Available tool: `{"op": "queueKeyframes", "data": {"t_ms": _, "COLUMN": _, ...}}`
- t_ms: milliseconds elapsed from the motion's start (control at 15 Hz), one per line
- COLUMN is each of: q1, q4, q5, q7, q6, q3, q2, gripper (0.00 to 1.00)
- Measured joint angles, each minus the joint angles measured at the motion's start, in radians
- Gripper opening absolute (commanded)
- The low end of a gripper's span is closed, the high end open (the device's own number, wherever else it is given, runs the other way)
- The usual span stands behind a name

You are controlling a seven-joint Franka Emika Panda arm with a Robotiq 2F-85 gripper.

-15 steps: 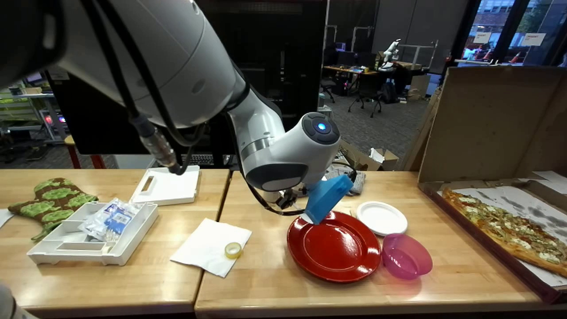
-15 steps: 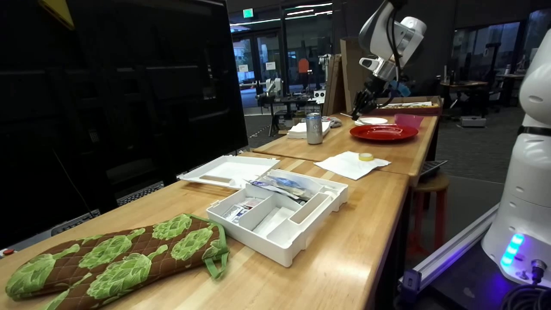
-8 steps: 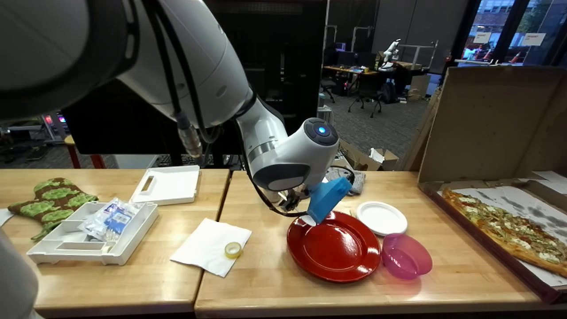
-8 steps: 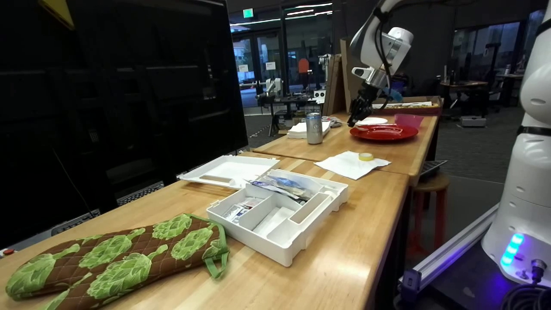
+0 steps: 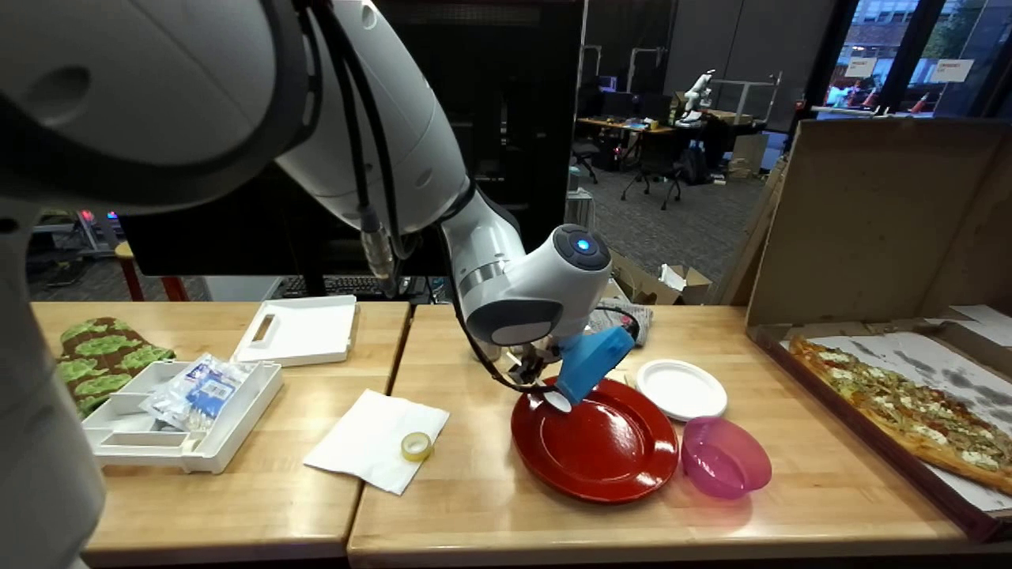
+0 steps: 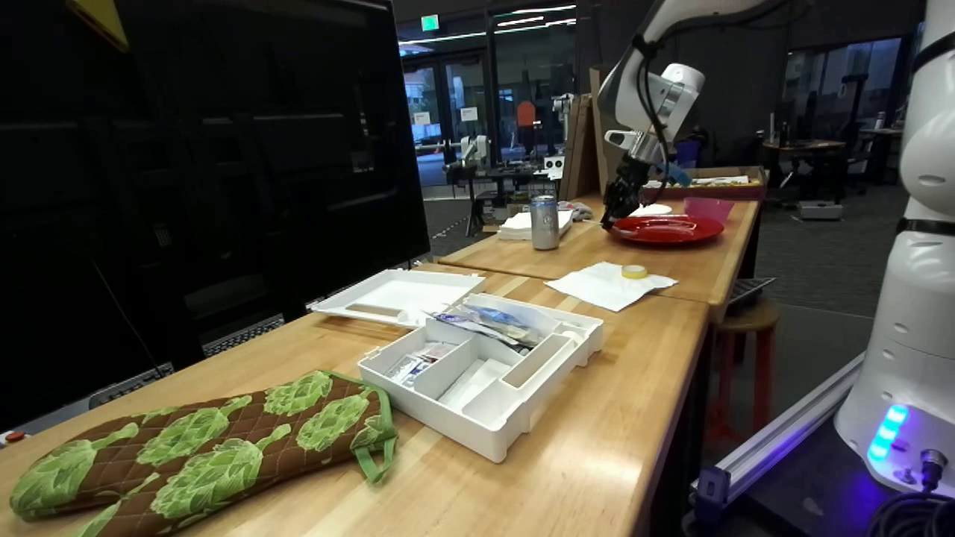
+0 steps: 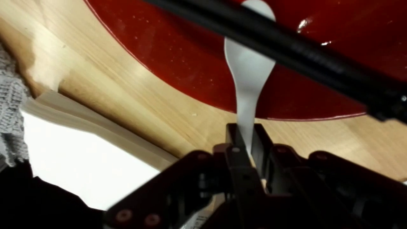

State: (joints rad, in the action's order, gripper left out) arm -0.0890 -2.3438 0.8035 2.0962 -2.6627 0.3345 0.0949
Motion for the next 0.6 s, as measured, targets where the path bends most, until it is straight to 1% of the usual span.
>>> {"op": "queueKeyframes", "data": {"t_ms": 67, "q1": 0.002, "q4": 0.006, "q5": 0.0, "q7": 0.0, "q6": 0.0, "q3": 0.0, "q2": 0.005, "gripper": 0.03}}
{"op": "queueKeyframes", "data": {"t_ms": 133, "q1": 0.003, "q4": 0.009, "q5": 0.0, "q7": 0.0, "q6": 0.0, "q3": 0.0, "q2": 0.009, "gripper": 0.38}}
{"op": "queueKeyframes", "data": {"t_ms": 200, "q1": 0.003, "q4": 0.013, "q5": 0.0, "q7": 0.0, "q6": 0.0, "q3": 0.0, "q2": 0.01, "gripper": 0.38}}
{"op": "queueKeyframes", "data": {"t_ms": 267, "q1": 0.003, "q4": 0.015, "q5": 0.0, "q7": 0.0, "q6": 0.0, "q3": 0.0, "q2": 0.011, "gripper": 0.41}}
{"op": "queueKeyframes", "data": {"t_ms": 533, "q1": 0.002, "q4": 0.024, "q5": 0.0, "q7": 0.0, "q6": 0.0, "q3": -0.001, "q2": 0.01, "gripper": 0.68}}
{"op": "queueKeyframes", "data": {"t_ms": 600, "q1": 0.001, "q4": 0.026, "q5": 0.0, "q7": 0.001, "q6": 0.0, "q3": -0.001, "q2": 0.009, "gripper": 0.76}}
